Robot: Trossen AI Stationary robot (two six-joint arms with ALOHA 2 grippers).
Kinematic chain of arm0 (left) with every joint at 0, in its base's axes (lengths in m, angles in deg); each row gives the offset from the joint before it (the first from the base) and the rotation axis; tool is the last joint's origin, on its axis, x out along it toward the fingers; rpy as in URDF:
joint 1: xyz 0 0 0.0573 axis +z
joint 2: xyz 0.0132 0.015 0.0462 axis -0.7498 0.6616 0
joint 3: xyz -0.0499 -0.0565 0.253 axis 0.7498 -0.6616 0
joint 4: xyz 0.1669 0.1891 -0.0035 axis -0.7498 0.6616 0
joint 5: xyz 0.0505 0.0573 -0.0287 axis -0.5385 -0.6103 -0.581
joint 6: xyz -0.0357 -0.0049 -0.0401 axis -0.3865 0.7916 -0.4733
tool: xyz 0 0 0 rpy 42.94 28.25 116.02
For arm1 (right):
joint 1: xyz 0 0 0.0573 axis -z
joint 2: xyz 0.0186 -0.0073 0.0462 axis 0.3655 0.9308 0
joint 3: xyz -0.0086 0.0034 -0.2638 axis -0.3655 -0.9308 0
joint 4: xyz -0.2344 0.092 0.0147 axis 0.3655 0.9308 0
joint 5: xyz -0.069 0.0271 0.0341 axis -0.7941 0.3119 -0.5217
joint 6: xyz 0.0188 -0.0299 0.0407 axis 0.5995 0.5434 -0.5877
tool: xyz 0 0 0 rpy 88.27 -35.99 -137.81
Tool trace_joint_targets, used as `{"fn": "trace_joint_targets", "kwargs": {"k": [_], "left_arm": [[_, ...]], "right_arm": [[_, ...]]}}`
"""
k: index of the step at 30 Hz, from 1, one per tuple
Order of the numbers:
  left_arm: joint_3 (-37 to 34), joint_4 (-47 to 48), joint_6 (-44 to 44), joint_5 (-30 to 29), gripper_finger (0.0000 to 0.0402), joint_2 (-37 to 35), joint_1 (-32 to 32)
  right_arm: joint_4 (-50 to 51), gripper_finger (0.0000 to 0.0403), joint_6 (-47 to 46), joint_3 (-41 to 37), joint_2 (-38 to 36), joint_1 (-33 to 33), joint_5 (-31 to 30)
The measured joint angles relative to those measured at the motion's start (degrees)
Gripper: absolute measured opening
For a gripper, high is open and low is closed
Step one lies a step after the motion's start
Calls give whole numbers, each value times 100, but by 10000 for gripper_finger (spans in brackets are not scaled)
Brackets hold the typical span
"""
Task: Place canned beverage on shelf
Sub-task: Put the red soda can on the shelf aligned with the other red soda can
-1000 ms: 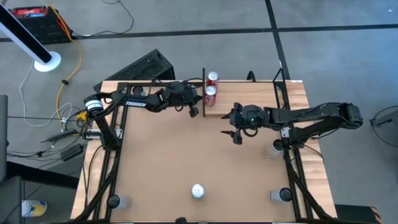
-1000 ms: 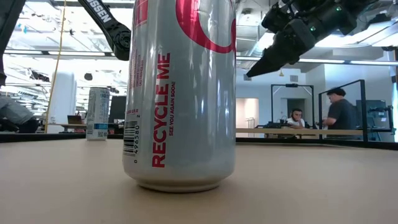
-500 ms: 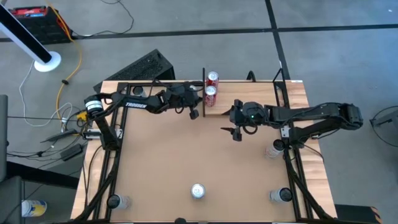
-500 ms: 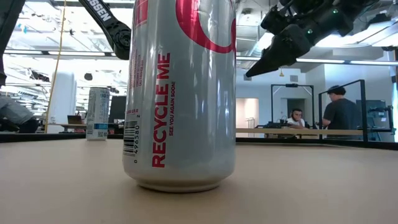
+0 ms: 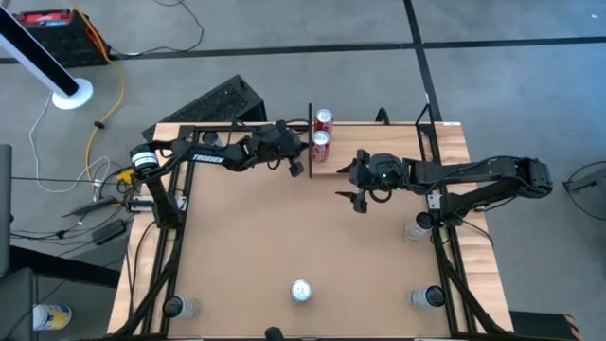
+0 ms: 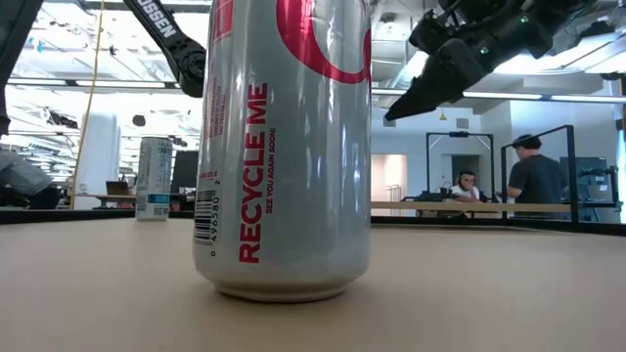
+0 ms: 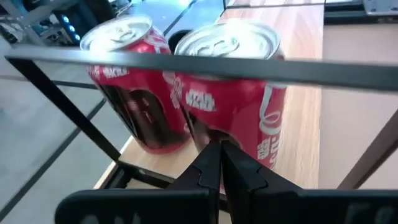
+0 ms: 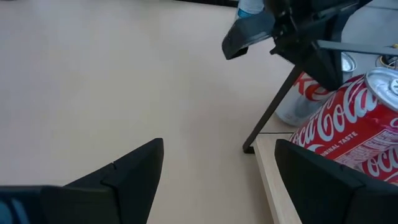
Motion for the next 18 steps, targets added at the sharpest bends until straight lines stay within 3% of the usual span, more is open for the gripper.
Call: {"fn": "trace_joint_targets", "kwargs": {"k": [13,18], "left_arm": [[2,-318,-47,664,0,2,0],[2,-289,-29,414,0,2,5]], "right_arm": [[4,330,-26,0,2,-20,14],[4,331,-26,0,4,-17,15]]}}
